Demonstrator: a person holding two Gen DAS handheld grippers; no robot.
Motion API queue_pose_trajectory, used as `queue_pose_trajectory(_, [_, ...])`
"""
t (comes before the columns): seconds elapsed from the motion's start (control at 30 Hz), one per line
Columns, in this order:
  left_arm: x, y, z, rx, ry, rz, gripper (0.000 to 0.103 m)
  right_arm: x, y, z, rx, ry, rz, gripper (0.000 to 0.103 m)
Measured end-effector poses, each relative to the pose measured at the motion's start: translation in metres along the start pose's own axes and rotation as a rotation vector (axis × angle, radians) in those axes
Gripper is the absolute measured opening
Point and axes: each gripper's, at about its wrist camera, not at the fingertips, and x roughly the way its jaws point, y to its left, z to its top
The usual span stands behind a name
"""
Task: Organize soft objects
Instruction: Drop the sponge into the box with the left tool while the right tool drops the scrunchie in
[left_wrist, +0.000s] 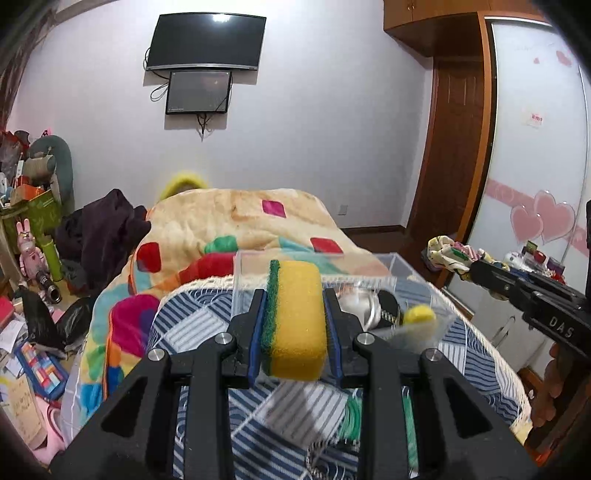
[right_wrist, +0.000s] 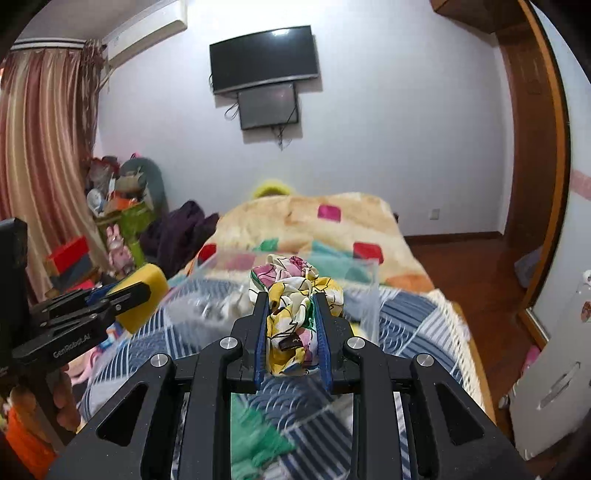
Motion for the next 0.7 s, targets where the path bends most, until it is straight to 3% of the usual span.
queue_pose_trajectory(0.3, [0.047,0.001,0.017,0.017,0.043,0.041,0.029,0.031,0.006,0.008,-0.012,0.012,-0.065,0.021])
queue_pose_trajectory(0.7, [0.116,-0.002,0.014,0.033,0.179,0.056,0.029,0.076,-0.004,-0.015,-0.001,0.169,-0.083,0.021])
